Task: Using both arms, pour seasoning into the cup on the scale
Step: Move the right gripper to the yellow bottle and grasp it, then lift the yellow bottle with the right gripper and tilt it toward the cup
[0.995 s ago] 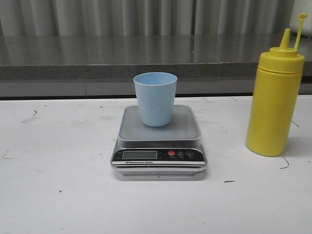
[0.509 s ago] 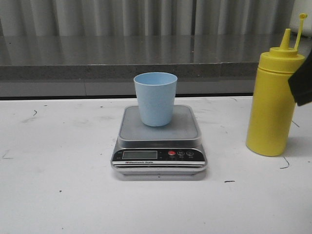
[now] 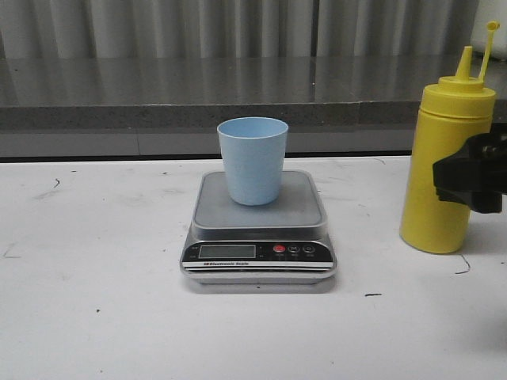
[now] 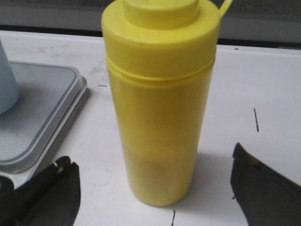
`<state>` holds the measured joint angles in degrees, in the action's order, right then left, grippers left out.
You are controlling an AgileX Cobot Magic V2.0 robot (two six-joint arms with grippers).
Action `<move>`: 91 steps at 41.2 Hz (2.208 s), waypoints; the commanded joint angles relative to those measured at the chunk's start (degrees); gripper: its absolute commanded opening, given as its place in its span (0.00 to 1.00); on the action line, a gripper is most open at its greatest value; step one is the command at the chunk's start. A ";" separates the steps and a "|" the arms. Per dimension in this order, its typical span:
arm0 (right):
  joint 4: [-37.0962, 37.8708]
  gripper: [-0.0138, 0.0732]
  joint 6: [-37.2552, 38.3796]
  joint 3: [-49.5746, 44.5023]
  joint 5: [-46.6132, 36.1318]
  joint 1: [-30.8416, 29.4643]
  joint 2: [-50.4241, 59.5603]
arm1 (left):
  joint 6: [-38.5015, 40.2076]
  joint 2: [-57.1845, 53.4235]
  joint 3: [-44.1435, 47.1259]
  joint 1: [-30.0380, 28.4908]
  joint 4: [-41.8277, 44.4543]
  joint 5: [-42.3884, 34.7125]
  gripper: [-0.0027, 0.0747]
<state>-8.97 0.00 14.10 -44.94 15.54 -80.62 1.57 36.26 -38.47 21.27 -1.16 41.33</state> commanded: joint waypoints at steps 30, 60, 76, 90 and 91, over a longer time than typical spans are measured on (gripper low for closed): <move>-4.96 0.87 0.43 11.67 -26.15 0.11 -24.52 | 0.19 -0.05 -1.55 -0.07 -0.49 -3.77 0.44; -1.09 0.56 -20.19 18.01 5.79 0.11 -4.66 | 0.19 -0.05 -1.55 -0.07 -0.49 -3.77 0.44; 4.30 0.56 -31.22 43.72 55.05 0.11 -0.79 | 0.19 -0.05 -1.55 -0.07 -0.49 -3.77 0.44; 28.40 0.56 -31.10 60.63 76.25 6.74 -8.05 | 0.19 -0.05 -1.55 -0.07 -0.49 -3.77 0.44; 30.94 0.56 -31.10 61.63 78.00 7.30 -8.69 | 0.19 -0.05 -1.55 -0.07 -0.49 -3.77 0.44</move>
<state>12.90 -30.35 70.79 31.23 21.01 -89.55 1.57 36.26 -38.47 21.27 -1.16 41.33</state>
